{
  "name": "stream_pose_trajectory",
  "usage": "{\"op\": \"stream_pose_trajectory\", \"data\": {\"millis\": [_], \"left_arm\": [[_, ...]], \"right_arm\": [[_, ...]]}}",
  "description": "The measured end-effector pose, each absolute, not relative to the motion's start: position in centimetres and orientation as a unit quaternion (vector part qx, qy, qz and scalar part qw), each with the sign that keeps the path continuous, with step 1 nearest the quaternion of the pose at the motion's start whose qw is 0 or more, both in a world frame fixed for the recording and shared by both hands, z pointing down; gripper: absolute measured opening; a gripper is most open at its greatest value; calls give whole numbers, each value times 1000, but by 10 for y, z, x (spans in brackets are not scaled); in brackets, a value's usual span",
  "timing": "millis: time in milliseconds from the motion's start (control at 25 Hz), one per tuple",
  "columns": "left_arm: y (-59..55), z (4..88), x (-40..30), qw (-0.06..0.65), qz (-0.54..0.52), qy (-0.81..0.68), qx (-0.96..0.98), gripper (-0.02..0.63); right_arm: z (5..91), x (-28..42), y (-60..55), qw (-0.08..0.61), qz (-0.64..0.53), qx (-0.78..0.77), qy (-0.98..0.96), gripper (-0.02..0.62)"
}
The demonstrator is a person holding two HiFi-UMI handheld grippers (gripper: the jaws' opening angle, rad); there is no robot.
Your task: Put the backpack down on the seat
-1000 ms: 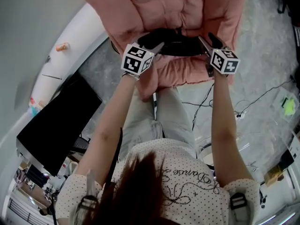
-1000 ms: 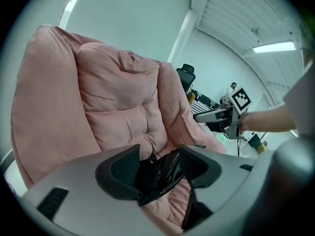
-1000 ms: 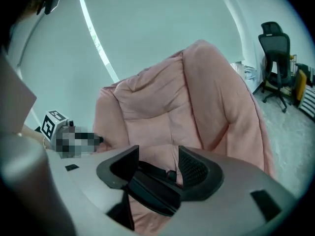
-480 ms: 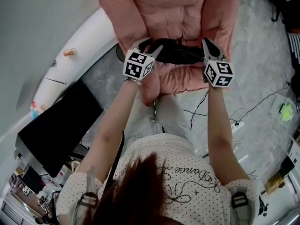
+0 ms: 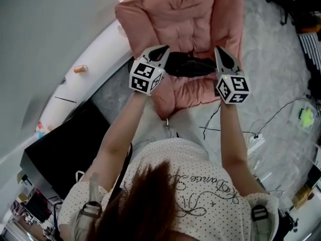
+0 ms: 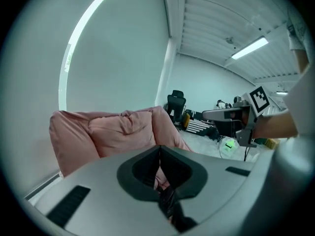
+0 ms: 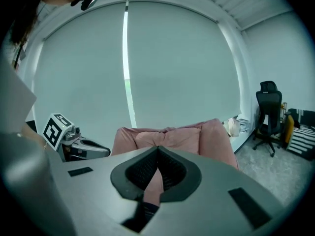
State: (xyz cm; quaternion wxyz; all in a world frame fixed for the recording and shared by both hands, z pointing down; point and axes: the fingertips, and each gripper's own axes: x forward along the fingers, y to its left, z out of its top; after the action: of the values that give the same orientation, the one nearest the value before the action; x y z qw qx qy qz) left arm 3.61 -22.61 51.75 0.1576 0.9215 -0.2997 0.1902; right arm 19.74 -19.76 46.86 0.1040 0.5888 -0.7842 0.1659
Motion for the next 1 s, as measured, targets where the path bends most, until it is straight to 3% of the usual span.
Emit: {"op": "stream_pose_trajectory", "data": {"millis": [1000], "left_arm": [[-235,330,-7,17,54,-339,939,3]], "right_arm": [[286,137,-174,12,21,605,-796,11]]}}
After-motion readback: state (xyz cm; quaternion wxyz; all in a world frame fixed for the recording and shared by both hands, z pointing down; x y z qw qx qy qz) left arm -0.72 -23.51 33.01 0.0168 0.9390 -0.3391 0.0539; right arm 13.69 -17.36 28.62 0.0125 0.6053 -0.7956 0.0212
